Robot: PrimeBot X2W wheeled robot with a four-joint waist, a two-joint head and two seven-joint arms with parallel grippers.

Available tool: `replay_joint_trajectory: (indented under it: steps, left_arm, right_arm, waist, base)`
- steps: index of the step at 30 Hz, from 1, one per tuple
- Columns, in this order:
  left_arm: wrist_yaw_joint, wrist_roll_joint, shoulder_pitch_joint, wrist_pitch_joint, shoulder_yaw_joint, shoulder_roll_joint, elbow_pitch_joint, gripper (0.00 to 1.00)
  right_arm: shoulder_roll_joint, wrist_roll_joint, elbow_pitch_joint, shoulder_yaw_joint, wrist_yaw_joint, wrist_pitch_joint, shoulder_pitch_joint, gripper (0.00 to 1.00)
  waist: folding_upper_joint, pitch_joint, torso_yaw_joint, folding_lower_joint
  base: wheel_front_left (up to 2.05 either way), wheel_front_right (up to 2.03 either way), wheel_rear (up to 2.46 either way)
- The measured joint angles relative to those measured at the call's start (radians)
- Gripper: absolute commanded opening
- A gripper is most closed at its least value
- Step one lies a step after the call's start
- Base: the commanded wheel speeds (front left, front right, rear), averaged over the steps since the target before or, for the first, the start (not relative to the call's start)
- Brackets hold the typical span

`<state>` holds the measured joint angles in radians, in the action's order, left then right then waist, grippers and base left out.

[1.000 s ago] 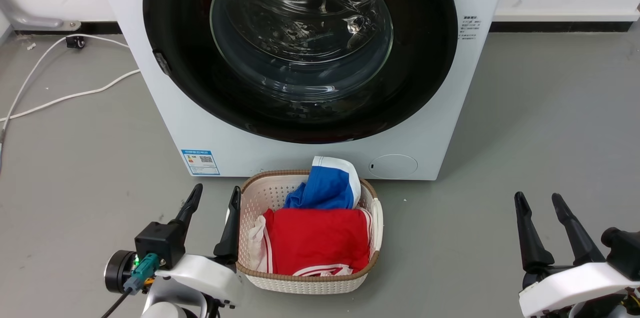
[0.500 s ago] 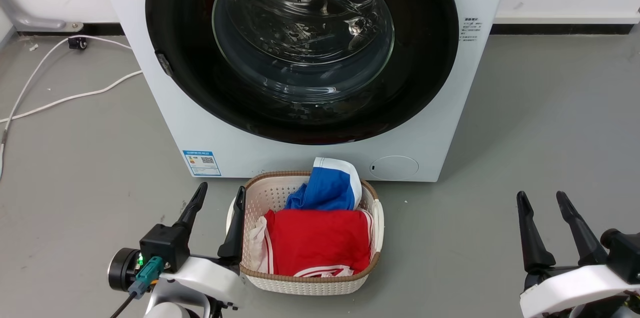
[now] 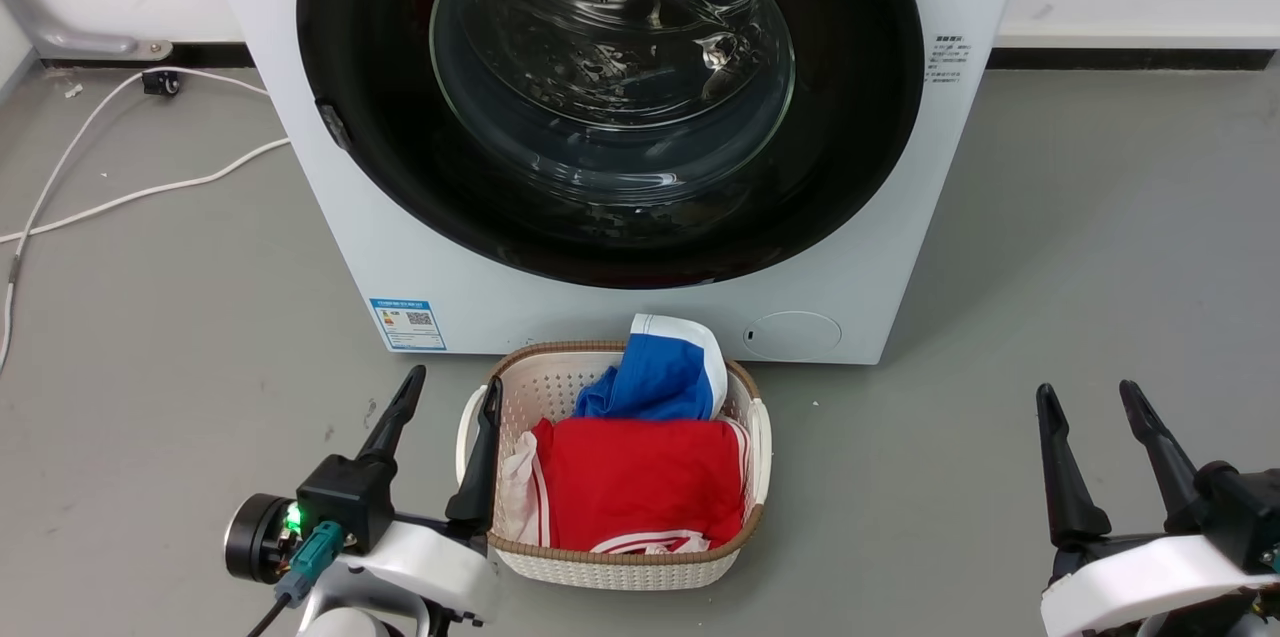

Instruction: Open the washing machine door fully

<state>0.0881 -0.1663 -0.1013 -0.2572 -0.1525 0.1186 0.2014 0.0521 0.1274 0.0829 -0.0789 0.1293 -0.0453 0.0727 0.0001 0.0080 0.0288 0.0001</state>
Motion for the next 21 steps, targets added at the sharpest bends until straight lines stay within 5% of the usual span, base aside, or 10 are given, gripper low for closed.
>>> replay_joint_trajectory:
  steps: [14,15,16,17,21]
  left_arm:
    - [0.022,0.002,-0.001,-0.006,0.02,-0.02,0.043,1.0]
    - [0.024,0.0,-0.001,-0.006,0.021,-0.021,0.044,1.0]
    - [0.024,-0.003,-0.001,-0.006,0.023,-0.023,0.046,1.0]
    - [0.026,-0.004,-0.001,-0.006,0.025,-0.024,0.048,1.0]
    - [0.028,-0.004,-0.003,-0.006,0.03,-0.026,0.052,1.0]
  right_arm:
    - [0.0,0.005,-0.022,-0.008,0.002,-0.013,0.0,1.0]
    - [0.0,0.008,-0.024,-0.009,0.002,-0.013,0.0,0.49]
    - [0.0,0.012,-0.026,-0.009,0.001,-0.013,0.0,0.13]
    - [0.0,0.015,-0.027,-0.007,0.001,-0.012,0.0,0.0]
    - [-0.001,0.034,-0.037,0.001,0.002,-0.005,0.0,0.0]
  waist:
    - [0.0,0.001,0.005,0.0]
    - [0.0,0.001,0.005,0.0]
    - [0.0,0.0,0.006,0.0]
    - [0.0,0.0,0.006,0.0]
    - [0.0,-0.001,0.007,0.0]
  base:
    - [0.0,0.0,0.0]
    - [0.0,0.0,0.0]
    - [0.0,0.0,0.0]
    - [0.0,0.0,0.0]
    - [0.0,0.0,0.0]
